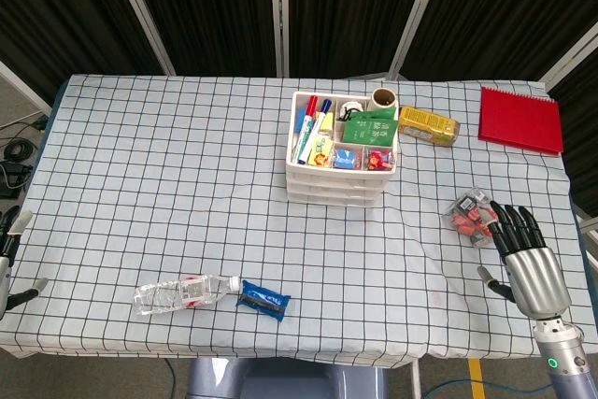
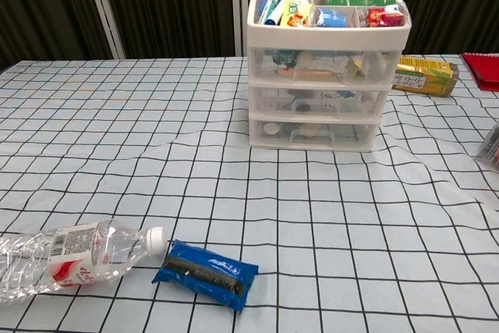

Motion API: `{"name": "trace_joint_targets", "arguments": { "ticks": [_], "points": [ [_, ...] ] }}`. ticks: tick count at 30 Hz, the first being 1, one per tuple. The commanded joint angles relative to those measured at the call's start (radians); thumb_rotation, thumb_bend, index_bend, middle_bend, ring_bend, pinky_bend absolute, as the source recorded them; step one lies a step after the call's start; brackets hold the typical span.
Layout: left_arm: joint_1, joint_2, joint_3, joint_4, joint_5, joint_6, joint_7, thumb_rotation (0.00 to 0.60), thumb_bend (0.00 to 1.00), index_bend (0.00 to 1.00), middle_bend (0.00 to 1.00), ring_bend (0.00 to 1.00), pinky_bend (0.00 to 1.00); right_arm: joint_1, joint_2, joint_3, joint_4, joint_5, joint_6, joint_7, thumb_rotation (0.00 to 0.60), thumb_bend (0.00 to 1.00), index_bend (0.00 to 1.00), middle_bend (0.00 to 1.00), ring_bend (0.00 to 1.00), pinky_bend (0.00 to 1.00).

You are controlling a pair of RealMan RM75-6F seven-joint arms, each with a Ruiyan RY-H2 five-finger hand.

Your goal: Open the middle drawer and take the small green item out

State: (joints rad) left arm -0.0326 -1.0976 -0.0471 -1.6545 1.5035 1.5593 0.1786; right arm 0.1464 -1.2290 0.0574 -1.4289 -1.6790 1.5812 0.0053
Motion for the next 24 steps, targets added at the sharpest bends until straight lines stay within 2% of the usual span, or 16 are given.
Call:
{"name": "trace_joint_targets", "arguments": {
  "ticks": [1,12,20,21,23,24],
  "points": [
    [0.000,-0.001,0.001,0.000,0.000,0.000,0.002,0.600,0.05,0.00,0.00,0.00,0.00,0.000,0.002,0.000,-0.002,0.002,0.000,-0.001,0.600,0.13,0.00,0.00,0.00,0.00],
    [0.002,0.003,-0.001,-0.002,0.000,0.005,-0.010,0.600,0.05,0.00,0.00,0.00,0.00,0.008,0.008,-0.007,-0.024,0.007,-0.018,0.042,0.600,0.13,0.00,0.00,0.00,0.00],
    [0.013,0.020,-0.003,-0.015,0.009,0.030,-0.041,0.600,0.05,0.00,0.00,0.00,0.00,0.060,-0.002,0.003,-0.110,0.023,-0.093,0.169,0.600,0.13,0.00,0.00,0.00,0.03],
    [0.015,0.022,-0.003,-0.016,0.010,0.034,-0.045,0.600,0.05,0.00,0.00,0.00,0.00,0.070,-0.009,0.010,-0.127,0.025,-0.101,0.179,0.600,0.13,0.00,0.05,0.04,0.10],
    [0.018,0.026,-0.004,-0.018,0.011,0.039,-0.052,0.600,0.05,0.00,0.00,0.00,0.00,0.087,-0.023,0.021,-0.161,0.028,-0.111,0.214,0.600,0.14,0.00,0.25,0.23,0.31],
    [0.019,0.028,-0.004,-0.019,0.012,0.042,-0.057,0.600,0.05,0.00,0.00,0.00,0.00,0.098,-0.032,0.027,-0.185,0.034,-0.122,0.250,0.600,0.14,0.00,0.42,0.40,0.44]
  ]
}}
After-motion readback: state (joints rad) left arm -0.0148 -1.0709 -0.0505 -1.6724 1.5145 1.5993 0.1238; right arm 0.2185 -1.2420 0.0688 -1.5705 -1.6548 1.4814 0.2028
